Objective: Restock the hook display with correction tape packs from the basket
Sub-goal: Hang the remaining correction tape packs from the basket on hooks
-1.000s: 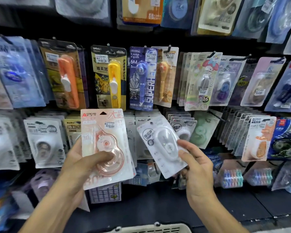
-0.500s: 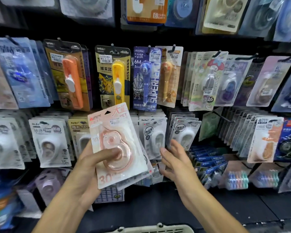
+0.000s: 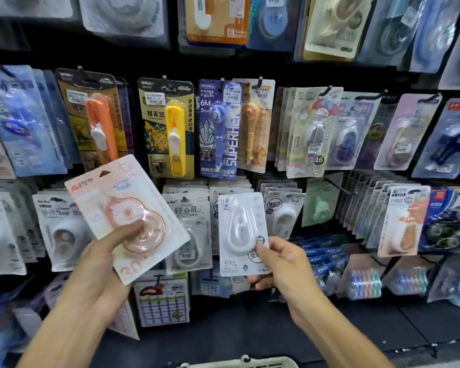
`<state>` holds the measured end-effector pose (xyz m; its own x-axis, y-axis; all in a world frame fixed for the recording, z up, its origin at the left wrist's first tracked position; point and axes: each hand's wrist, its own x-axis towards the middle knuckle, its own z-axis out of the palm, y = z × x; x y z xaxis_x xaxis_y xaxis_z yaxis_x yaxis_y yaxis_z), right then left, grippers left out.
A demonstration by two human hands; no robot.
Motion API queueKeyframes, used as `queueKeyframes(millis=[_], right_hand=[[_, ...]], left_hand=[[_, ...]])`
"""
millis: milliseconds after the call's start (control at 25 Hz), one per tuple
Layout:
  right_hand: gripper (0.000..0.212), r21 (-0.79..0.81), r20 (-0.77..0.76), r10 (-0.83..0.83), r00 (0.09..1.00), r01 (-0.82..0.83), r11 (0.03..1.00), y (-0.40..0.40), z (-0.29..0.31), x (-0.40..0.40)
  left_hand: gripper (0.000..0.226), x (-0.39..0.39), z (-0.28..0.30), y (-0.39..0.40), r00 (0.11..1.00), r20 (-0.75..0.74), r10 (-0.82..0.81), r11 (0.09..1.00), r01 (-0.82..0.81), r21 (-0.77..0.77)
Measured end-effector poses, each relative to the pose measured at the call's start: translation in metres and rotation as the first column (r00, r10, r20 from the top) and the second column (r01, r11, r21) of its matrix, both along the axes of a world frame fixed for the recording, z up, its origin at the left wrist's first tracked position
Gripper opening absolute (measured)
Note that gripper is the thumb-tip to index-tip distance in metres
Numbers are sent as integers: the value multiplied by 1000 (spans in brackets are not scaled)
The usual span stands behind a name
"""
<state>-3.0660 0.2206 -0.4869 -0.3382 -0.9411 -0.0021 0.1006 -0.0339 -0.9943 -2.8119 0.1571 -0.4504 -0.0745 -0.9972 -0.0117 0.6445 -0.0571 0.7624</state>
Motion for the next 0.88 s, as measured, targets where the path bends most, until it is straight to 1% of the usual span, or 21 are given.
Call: queueKeyframes(millis=[120, 240, 280, 320, 360, 400, 440, 480, 520, 560, 600, 640, 680, 720, 760, 800, 840, 880], right_hand=[[15, 16, -96, -29, 995, 31, 999, -10, 0, 8], [17, -16, -210, 6, 978, -9, 1000, -6, 3, 17], [18, -50, -290, 4, 957, -19, 999, -2, 5, 15], [17, -102, -416, -33, 909, -11, 995, 1, 10, 11], [14, -160, -562, -98, 821, 9, 987, 4, 17, 2], [9, -203, -656, -156, 738, 27, 979, 7, 28, -9], [7, -226, -677, -177, 715, 27, 974, 11, 41, -22], [10, -227, -640, -140, 755, -12, 974, 17, 54, -34], [16, -222, -583, -64, 810, -83, 971, 22, 64, -46], [19, -196, -536, 38, 844, -168, 966, 27, 71, -50], [18, -154, -526, 132, 841, -246, 957, 30, 73, -49], [14, -108, -552, 187, 812, -292, 950, 33, 73, -42], [16, -84, -614, 181, 768, -292, 953, 31, 70, -34], [21, -95, -677, 127, 725, -257, 962, 27, 65, -25], [25, -140, -712, 52, 700, -213, 967, 24, 60, -17], [29, -197, -711, -41, 702, -143, 970, 21, 57, -10], [33, -262, -686, -153, 711, -46, 964, 19, 52, -7], [38, -321, -640, -276, 718, 76, 944, 19, 49, -5]], left_hand=[[50, -8, -6, 3, 991, 132, -32, 999, 27, 40], [49, -15, -9, 6, 974, 226, -32, 999, 25, 31], [45, -16, -9, 7, 965, 261, 6, 1000, -11, 19], [38, -16, -9, 8, 943, 326, 68, 997, -71, -2], [31, -16, -8, 8, 896, 420, 144, 989, -138, -45], [27, -16, -7, 9, 833, 515, 203, 979, -176, -101], [26, -16, -6, 11, 774, 593, 223, 975, -166, -150], [26, -18, -6, 13, 733, 648, 209, 977, -128, -169], [26, -22, -8, 15, 728, 667, 160, 985, -71, -159], [26, -28, -11, 18, 745, 661, 85, 992, 1, -128], [25, -34, -15, 22, 775, 632, -18, 992, 94, -87], [27, -43, -19, 26, 799, 585, -138, 978, 202, -44], [35, -50, -23, 31, 805, 530, -267, 947, 321, -9], [44, -57, -27, 35, 783, 488, -386, 900, 436, 13], [50, -63, -31, 39, 746, 469, -473, 849, 528, 17], [53, -69, -33, 42, 712, 469, -522, 810, 586, 13], [56, -74, -36, 44, 707, 471, -527, 801, 598, -2], [56, -79, -37, 45, 736, 462, -494, 828, 561, -8]])
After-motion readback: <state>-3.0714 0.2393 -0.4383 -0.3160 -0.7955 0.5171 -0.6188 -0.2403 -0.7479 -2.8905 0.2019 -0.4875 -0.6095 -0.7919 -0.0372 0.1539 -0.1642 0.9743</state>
